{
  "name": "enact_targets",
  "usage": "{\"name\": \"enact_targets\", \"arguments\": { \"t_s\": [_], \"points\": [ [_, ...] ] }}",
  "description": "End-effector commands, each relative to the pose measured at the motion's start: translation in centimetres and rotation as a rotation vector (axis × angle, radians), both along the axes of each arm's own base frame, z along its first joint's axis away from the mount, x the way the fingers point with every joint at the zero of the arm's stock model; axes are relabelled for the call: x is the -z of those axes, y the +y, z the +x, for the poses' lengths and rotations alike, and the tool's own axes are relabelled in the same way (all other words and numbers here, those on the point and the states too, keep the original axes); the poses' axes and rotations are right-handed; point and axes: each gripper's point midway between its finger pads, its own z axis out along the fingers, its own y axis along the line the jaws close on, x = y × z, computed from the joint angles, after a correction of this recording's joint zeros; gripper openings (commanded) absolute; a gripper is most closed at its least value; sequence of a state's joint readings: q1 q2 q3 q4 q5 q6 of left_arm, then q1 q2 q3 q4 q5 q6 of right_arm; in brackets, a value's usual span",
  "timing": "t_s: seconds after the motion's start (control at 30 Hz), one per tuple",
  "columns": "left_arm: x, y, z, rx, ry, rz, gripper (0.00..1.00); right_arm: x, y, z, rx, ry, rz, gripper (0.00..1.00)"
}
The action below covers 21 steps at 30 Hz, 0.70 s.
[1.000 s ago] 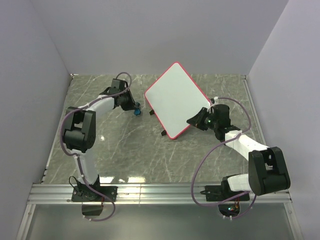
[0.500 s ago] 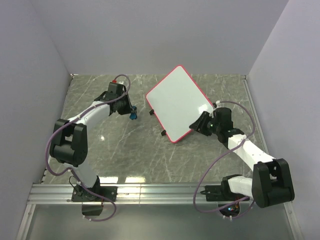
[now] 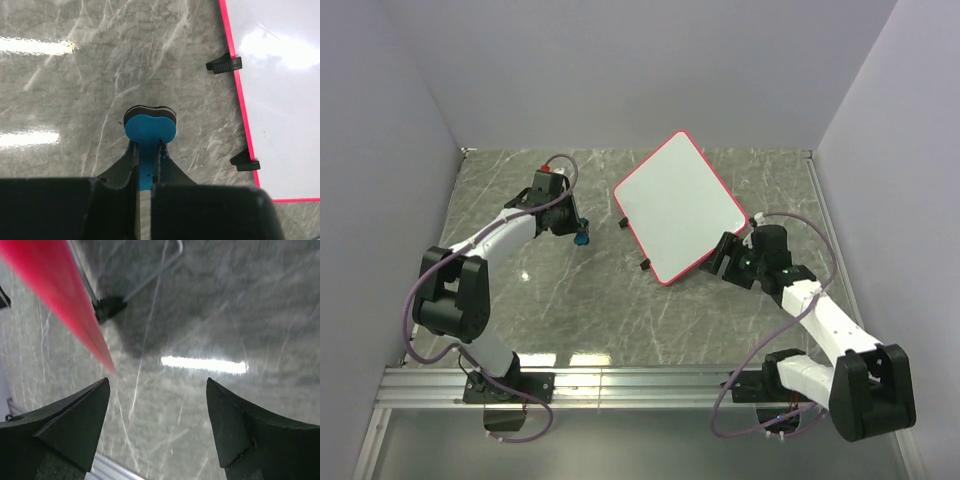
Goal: Erase the whiteboard
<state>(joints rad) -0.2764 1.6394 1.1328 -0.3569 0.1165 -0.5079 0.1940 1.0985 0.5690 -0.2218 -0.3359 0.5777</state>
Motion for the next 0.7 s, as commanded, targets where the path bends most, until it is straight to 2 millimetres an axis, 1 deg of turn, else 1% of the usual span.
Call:
{"name": "enact_targets", "arguments": {
  "t_s": [0.0,0.03,0.07,0.1,0.13,0.17,0.2,0.23,0.27,0.3,0.33,0.37,0.43,0.5,0.53,0.6,0.63,0.67],
  "points": [
    [-1.2,0.8,-0.2,0.001,-0.045,0.034,0.00,-1.4,0.5,-1.5,-0.044,-0.010,0.012,0.85],
    [-0.9,1.1,-0.5,-0.002,-0.036,0.044,0.00,-2.0,0.4,-1.5,-0.045,-0.025,0.013,0.85],
    [-0.6,1.2,-0.8,-0.002,-0.027,0.054,0.00,-3.1,0.3,-1.9,-0.050,-0.050,0.010,0.86],
    [-0.3,1.5,-1.0,-0.006,-0.023,0.066,0.00,-3.6,0.1,-2.1,-0.050,-0.063,0.003,0.87],
    [0.3,2.2,-1.2,-0.028,-0.015,0.098,0.00,-3.9,-0.1,-2.4,-0.049,-0.069,-0.005,0.88],
    [0.7,2.6,-1.6,-0.041,0.004,0.113,0.00,-4.3,-0.4,-3.2,-0.049,-0.073,-0.014,0.88],
    [1.2,2.8,-1.8,-0.044,0.018,0.121,0.00,-4.1,-0.8,-3.6,-0.042,-0.073,-0.033,0.89],
    [1.7,3.5,-1.9,-0.067,0.030,0.153,0.00,-3.9,-1.0,-4.1,-0.038,-0.067,-0.042,0.89],
    [2.1,3.7,-2.1,-0.073,0.042,0.169,0.03,-3.6,-1.3,-5.0,-0.023,-0.059,-0.039,0.89],
    [3.0,4.0,-2.5,-0.077,0.071,0.187,0.07,-4.1,-0.9,-5.2,-0.032,-0.079,-0.014,0.89],
    [3.4,4.3,-2.6,-0.083,0.085,0.197,0.22,-4.4,-0.8,-5.5,-0.028,-0.083,0.004,0.89],
    [3.6,4.4,-2.7,-0.086,0.091,0.209,0.34,-4.6,-0.9,-6.0,0.004,-0.080,0.028,0.89],
    [3.9,4.6,-3.0,-0.090,0.103,0.218,0.50,-4.6,-0.8,-6.5,0.015,-0.076,0.046,0.89],
    [3.9,4.7,-3.0,-0.090,0.102,0.221,0.57,-4.6,-0.7,-7.0,0.021,-0.078,0.067,0.89],
    [3.8,4.7,-3.0,-0.091,0.108,0.222,0.63,-4.6,-0.8,-7.2,0.024,-0.081,0.064,0.89],
    [4.0,4.6,-3.1,-0.088,0.126,0.226,0.81,-4.8,-1.0,-7.4,0.027,-0.089,0.060,0.89],
    [3.9,4.6,-3.2,-0.088,0.134,0.232,0.99,-5.0,-1.2,-7.4,0.034,-0.090,0.054,0.89],
    [3.8,4.6,-3.2,-0.086,0.137,0.233,0.99,-5.2,-1.3,-7.4,0.042,-0.089,0.050,0.89]
  ]
}}
